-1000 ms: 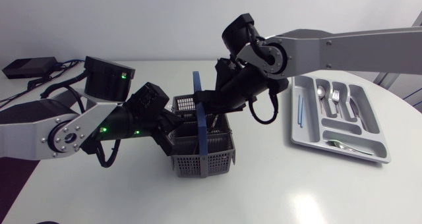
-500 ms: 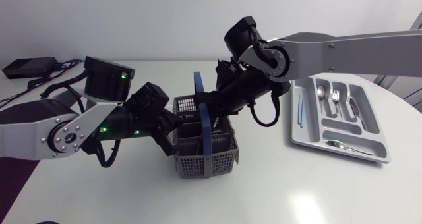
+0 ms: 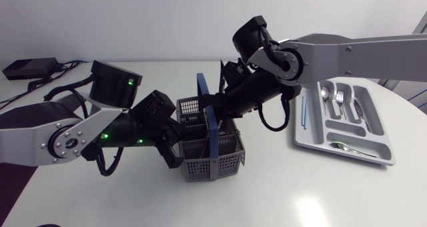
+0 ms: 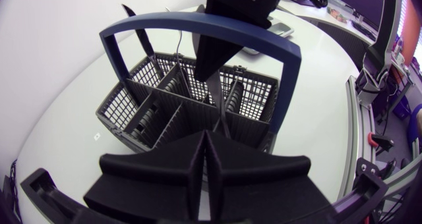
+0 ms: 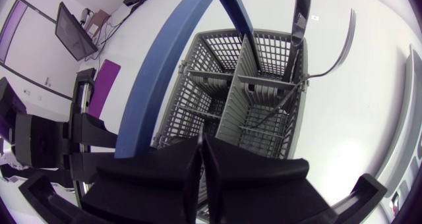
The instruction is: Sort the cutlery from the basket into the organizer compartments.
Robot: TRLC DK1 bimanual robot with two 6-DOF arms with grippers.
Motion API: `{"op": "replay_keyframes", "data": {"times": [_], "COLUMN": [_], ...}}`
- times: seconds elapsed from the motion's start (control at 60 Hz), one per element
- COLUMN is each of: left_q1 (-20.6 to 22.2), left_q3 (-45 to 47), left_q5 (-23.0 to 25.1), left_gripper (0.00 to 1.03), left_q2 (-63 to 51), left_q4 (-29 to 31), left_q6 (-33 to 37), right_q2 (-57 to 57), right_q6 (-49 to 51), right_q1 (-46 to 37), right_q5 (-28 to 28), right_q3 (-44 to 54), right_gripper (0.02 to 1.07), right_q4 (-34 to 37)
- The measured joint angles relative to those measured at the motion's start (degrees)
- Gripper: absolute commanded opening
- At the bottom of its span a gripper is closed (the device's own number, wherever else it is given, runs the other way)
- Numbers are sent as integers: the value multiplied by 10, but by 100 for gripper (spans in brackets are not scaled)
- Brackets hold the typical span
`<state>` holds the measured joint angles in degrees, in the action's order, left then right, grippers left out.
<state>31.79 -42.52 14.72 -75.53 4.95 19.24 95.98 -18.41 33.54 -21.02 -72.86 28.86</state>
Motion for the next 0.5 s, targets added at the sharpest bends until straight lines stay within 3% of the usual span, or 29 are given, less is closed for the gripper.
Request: {"op": "replay_keyframes", "data": {"times": [0.5], "left_q1": [1], "left_q3": [0], "left_q5": [11], "left_gripper": [4], "left_q2": [19], "left_q4": [30], "left_q6": [3], "right_q2": [-61], "right_q6": [9], "right_q1": [-16], "right_q5": [-12], "right_q3": [19], "right_gripper": [7], "right_q4": [12]}}
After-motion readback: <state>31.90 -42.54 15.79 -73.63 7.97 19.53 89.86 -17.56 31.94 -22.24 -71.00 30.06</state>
